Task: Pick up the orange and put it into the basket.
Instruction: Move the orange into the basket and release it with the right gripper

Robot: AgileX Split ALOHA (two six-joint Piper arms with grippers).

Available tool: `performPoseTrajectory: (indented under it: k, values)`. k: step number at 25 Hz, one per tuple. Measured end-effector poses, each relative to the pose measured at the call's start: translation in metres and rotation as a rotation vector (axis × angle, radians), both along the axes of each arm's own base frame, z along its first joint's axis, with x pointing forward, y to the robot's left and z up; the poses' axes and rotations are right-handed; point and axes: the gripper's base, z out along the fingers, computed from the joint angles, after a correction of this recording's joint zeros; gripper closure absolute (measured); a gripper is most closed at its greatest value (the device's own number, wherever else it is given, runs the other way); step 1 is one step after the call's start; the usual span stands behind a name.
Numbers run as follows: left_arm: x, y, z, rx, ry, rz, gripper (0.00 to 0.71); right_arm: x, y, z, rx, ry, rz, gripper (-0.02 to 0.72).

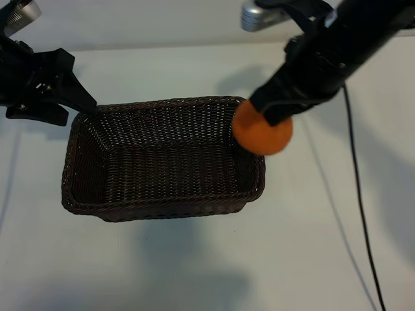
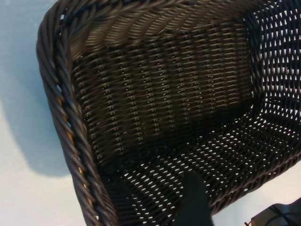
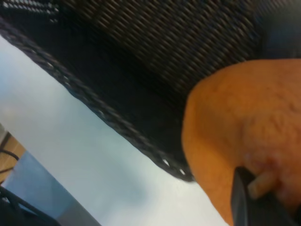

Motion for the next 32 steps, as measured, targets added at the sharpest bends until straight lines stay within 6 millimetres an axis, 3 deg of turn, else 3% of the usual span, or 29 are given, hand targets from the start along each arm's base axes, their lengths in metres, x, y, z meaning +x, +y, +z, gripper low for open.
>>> performPoseTrajectory:
  k: [6,14,32]
  values:
    - [0.0,-0.001,0.001,-0.011,-0.001,0.003,0.131,0.007,0.044,0.002,0.017,-0.013,0.081,0.657]
    - [0.0,-0.001,0.001,-0.013,-0.001,0.003,0.153,0.012,0.091,-0.025,-0.007,0.035,0.18,0.657]
    - [0.0,-0.001,0.001,-0.014,-0.001,0.004,0.183,0.012,0.094,-0.015,-0.09,-0.16,0.608,0.658]
